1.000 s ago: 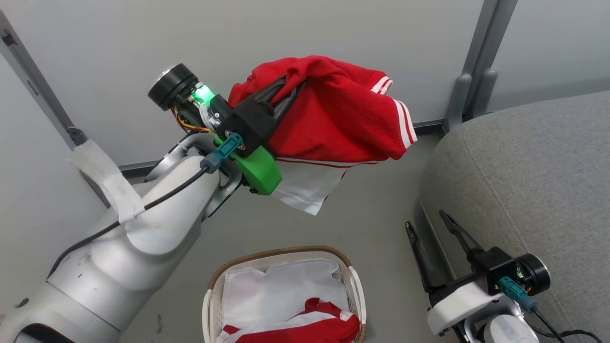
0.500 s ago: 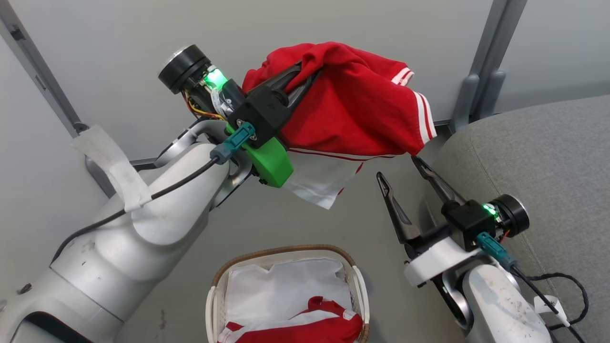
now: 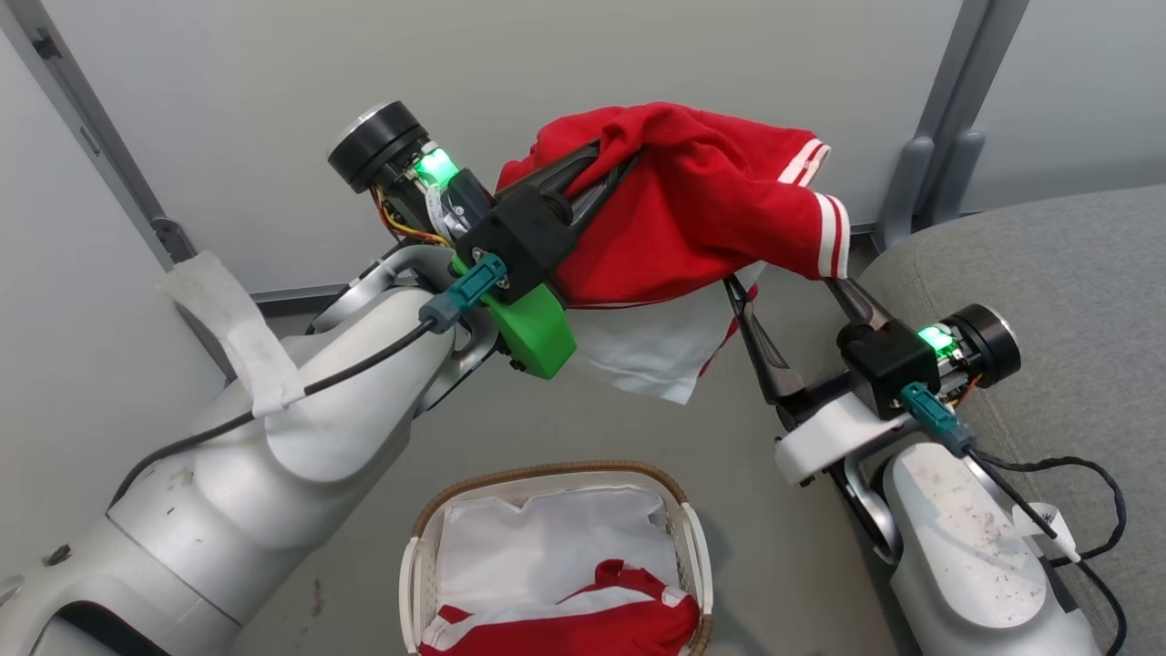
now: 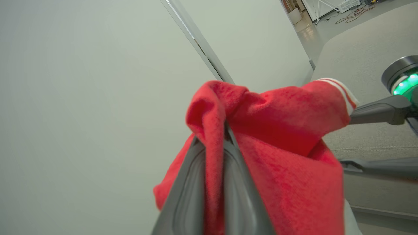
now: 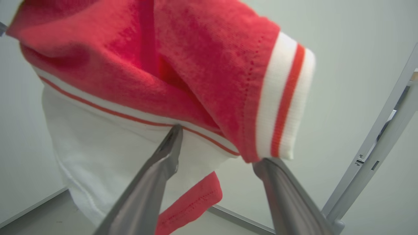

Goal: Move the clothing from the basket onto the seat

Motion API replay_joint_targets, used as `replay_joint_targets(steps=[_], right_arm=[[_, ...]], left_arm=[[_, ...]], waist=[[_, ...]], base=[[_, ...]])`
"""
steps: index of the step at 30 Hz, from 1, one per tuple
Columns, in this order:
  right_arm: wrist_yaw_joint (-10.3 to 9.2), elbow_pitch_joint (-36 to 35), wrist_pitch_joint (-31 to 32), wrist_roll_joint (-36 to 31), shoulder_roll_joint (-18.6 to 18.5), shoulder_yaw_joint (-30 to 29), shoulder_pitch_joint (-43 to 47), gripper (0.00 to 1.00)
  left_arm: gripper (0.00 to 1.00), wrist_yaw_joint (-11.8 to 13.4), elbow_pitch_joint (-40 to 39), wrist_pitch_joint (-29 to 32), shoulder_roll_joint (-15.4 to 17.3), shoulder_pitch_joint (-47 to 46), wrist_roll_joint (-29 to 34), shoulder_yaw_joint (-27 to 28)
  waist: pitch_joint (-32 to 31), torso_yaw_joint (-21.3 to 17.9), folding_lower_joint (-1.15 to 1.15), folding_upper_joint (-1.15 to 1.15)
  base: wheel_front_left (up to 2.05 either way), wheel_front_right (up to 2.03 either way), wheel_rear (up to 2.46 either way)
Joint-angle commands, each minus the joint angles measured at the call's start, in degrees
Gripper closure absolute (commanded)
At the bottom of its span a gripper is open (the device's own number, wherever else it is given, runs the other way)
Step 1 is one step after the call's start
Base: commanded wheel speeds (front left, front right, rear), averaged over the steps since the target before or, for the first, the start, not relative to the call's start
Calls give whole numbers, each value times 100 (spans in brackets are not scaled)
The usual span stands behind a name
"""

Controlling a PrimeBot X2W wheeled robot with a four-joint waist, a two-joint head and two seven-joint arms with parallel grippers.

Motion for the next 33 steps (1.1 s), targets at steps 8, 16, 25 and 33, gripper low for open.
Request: replay_joint_targets(steps=[8,16,25,33], right_arm=[[-4,-18,-12,-314,-17,-178,-249,0],[-4,-37,-12,-351,-16,-3,-406,0],[-4,248,-11,-115,-18,473,-687,69],[-4,485,-12,36,-18,664,-833,100]], left_arm=[[100,-14,43,-20,33,129,-46,8],[100,-15,48,-20,-24,195,-53,-32],[100,-15,72,-20,-79,223,-119,-146],[100,-15,94,-20,-73,329,-271,-87]], waist=[[28,-25,0,0],[71,-46,0,0],[117,-43,0,0],[150,-10,0,0]], base=[[0,0,0],[0,0,0],[0,0,0],[0,0,0]])
